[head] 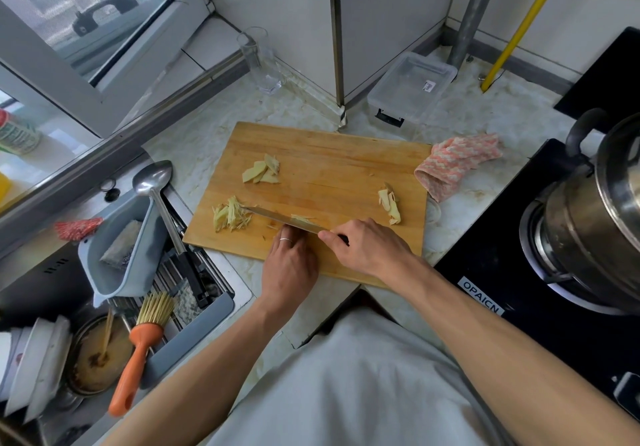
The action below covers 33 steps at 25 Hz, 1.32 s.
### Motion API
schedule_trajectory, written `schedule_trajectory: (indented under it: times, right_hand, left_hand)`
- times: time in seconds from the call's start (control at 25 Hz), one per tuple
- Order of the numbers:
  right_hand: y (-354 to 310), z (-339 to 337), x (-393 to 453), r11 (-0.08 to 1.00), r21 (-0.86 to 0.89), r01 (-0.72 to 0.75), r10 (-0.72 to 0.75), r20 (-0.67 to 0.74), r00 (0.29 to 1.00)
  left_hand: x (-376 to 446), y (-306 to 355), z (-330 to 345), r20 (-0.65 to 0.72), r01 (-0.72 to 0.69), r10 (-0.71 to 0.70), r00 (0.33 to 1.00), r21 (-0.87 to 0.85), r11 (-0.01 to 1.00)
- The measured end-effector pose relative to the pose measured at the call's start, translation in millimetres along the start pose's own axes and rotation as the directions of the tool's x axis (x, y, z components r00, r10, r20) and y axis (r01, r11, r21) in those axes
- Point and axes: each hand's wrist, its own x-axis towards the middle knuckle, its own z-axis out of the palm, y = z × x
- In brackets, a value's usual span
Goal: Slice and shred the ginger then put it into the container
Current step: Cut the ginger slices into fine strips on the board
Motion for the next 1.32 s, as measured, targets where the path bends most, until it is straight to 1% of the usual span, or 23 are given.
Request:
schedule_trajectory:
  times: [0.4,0.64,0.8,1.04,1.32]
  right_hand:
    - [-1.3,-4.7,0.7,0.999,0.046,0.01,-0.011,0.024,1.0]
    - [-3.0,0.6,3.8,0.999,-0.023,0.029,-0.029,-0.001,1.0]
    - [-6.3,0.9,2.1,0.999,-0.033,0.021,-0.021,0.008,1.0]
    - [-7.0,-4.6,1.9,0.999,-0.024,0.029,-0.028,0.021,0.999]
    - [-8.2,5.3,3.4,0.997,-0.068,0.036,-0.036,-0.011,0.999]
  left_hand:
    - [-2.0,-2.8,4.5,0.017,0.038,-0.038,0.999,-0.012,0.999]
    - [-1.6,-2.1,5.8,0.018,0.044,-0.044,0.999,-0.036,0.998]
    - [-2.2,0.0,5.2,-0.004,0.031,-0.032,0.999,-0.055,0.998]
    - [-1.8,-2.5,5.8,0.004,0.029,-0.029,1.0,-0.068,0.997]
    - [-2.0,-1.9,5.5,-0.01,0.024,-0.025,1.0,-0.063,0.998]
